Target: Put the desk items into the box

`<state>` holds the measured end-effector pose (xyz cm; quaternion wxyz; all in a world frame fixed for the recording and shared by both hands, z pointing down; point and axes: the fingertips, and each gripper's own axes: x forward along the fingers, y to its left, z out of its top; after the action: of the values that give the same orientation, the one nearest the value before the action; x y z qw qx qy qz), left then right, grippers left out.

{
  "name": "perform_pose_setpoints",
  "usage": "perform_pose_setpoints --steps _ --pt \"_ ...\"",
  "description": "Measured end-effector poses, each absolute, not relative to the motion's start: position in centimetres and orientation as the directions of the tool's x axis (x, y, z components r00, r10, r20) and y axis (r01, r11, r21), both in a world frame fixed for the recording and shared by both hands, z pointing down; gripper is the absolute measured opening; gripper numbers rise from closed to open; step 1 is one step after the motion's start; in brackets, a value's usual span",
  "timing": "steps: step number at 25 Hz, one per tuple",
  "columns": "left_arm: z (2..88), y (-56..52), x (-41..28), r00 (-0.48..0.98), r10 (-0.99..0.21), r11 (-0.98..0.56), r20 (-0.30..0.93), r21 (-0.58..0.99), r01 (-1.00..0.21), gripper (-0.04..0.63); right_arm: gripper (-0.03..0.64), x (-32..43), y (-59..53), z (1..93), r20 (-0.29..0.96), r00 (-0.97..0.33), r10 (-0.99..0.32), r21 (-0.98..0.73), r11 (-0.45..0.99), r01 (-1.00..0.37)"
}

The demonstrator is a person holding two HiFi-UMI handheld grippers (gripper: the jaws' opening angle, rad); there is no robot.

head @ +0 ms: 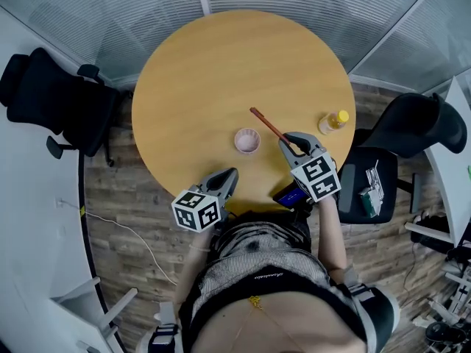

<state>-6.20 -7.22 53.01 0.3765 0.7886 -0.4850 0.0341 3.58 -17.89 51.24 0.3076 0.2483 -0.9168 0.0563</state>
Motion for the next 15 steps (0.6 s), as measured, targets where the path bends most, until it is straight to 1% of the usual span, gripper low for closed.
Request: perform_pose_setpoints --steps 5,15 --pt "53.1 -7.0 -6.9 0.53 -0.737 -0.241 0.419 0.57 -0.786 0.018 0.06 2.6 -17.3 52.4 0.631 -0.668 -0.395 0.058 0.882 -0.467" --pt "53.2 -7.4 -7.2 0.554 -0.72 -0.266 0.418 0.572 -0.776 0.018 0.06 2.6 -15.5 55.6 0.705 -0.618 -0.348 0.03 0.885 -0.464"
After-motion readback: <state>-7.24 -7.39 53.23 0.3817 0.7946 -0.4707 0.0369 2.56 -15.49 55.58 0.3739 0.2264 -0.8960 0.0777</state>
